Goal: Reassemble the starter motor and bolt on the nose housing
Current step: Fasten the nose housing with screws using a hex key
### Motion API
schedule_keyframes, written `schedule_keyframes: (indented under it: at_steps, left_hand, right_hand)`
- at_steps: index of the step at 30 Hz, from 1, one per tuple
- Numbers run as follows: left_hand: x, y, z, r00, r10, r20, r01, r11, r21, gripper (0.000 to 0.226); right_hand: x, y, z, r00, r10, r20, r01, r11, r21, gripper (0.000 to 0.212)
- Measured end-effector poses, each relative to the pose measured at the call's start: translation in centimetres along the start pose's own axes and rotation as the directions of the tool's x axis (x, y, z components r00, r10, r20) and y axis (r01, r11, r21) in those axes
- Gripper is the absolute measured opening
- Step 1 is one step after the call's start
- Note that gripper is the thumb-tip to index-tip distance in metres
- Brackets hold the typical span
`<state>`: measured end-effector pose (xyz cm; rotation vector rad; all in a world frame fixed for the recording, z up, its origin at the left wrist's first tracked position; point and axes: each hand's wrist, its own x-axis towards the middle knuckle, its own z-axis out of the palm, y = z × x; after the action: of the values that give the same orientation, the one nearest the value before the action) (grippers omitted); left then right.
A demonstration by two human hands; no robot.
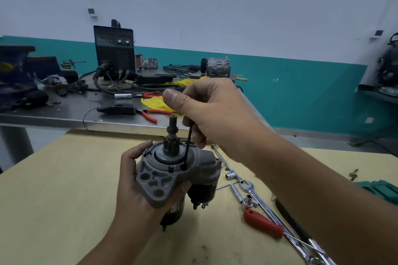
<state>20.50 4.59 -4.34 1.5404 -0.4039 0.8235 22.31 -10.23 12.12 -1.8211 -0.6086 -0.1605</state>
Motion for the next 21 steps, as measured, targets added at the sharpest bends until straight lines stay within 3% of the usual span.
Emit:
schedule_keyframes:
  at_steps: [3, 6, 10, 14, 18, 21]
  left_hand:
    - [-0.1, 0.5, 0.3, 0.999, -0.028, -0.026, 0.028, 0.999, -0.033, 0.089]
    - [-0.5, 0.7, 0.8, 0.998, -0.03, -0.056, 0.029, 1.0, -0.011, 0.089]
    - [-1.0, 0.4, 1.7, 0.987, -0.084, -0.135, 0.082, 0.996, -0.018, 0.091]
    - [-1.3, 0.3, 2.1, 0.977, -0.098, -0.189, 0.106, 0.994, 0.031, 0.092]
    - [-1.4, 0.3, 2.0, 0.967, -0.133, -0.216, 0.161, 0.98, 0.116, 0.094]
    - [-1.5, 0.7, 2.1, 0.965, -0.165, -0.204, 0.192, 0.974, 0.12, 0.096]
  right_hand:
    - [0.2, -0.4, -0.8, 0.993, 0.006, 0.116, -0.014, 0.997, 0.073, 0.025]
    - [0.4, -0.6, -1.3, 0.993, 0.001, 0.118, -0.008, 0.998, 0.064, 0.017]
    - [0.3, -0.1, -0.4, 0.992, -0.129, -0.002, 0.129, 0.987, -0.095, 0.013]
    - [0.7, 1.4, 0.5, 0.933, -0.288, -0.214, 0.214, 0.925, -0.313, 0.025]
    - [0.4, 3.1, 1.0, 0.864, -0.345, -0.366, 0.215, 0.911, -0.352, 0.026]
    - [0.1, 3.7, 0.7, 0.88, -0.334, -0.338, 0.241, 0.926, -0.29, 0.02]
